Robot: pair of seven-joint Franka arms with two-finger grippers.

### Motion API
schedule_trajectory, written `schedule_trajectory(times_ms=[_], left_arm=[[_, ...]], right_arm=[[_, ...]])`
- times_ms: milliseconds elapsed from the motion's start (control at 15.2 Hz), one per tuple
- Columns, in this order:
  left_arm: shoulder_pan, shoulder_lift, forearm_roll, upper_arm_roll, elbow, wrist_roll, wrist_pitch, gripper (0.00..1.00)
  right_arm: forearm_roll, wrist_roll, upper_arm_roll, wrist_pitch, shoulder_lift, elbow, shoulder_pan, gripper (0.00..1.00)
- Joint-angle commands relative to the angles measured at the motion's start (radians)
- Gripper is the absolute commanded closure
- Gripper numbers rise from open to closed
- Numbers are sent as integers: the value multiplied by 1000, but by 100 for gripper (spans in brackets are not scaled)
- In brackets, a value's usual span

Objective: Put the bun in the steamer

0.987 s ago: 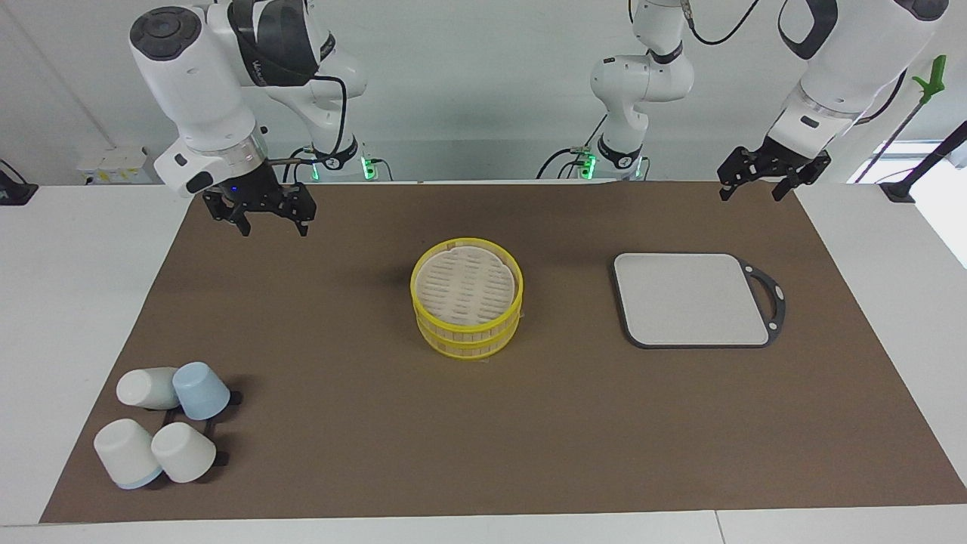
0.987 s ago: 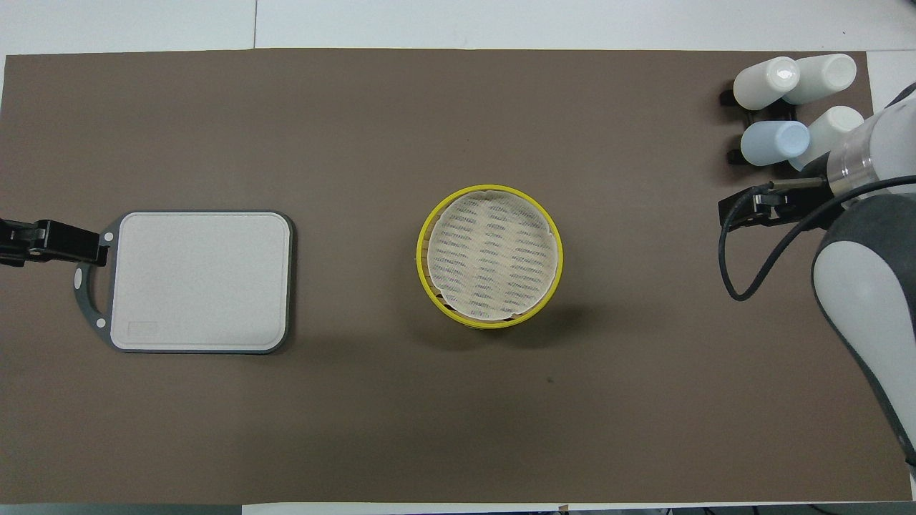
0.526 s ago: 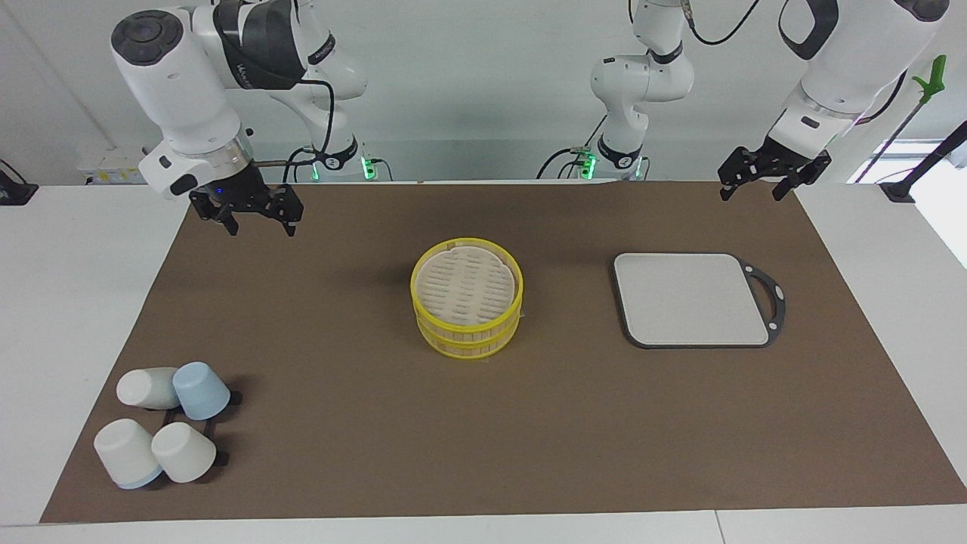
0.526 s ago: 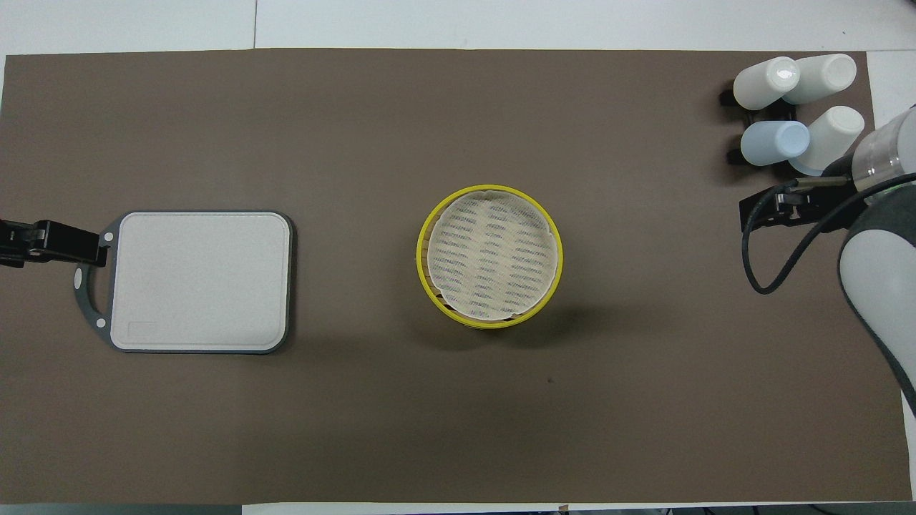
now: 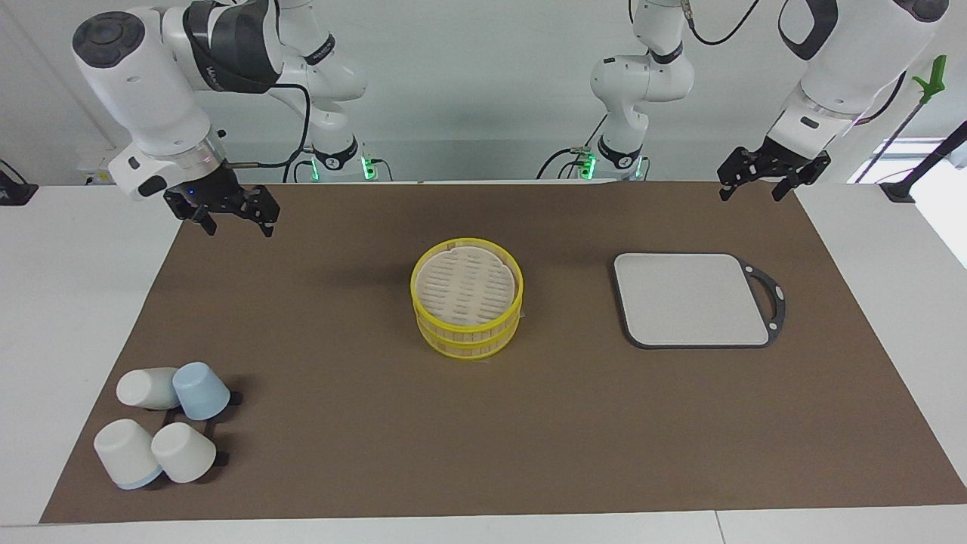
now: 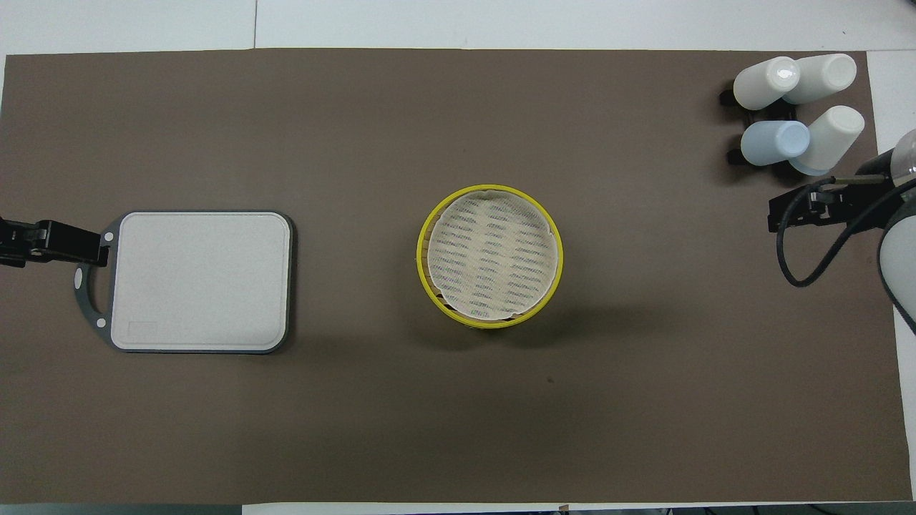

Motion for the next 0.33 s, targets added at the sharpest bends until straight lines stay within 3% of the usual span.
schedule_trajectory(times_ms=[0, 263], left_arm=[[-5, -25, -13, 4, -23, 7, -2, 0], [-7, -25, -13, 4, -29, 7, 0, 0]], right_arm=[[3, -21, 10, -16, 2, 8, -9, 0], [4, -20, 20, -17, 2, 9, -9, 0]])
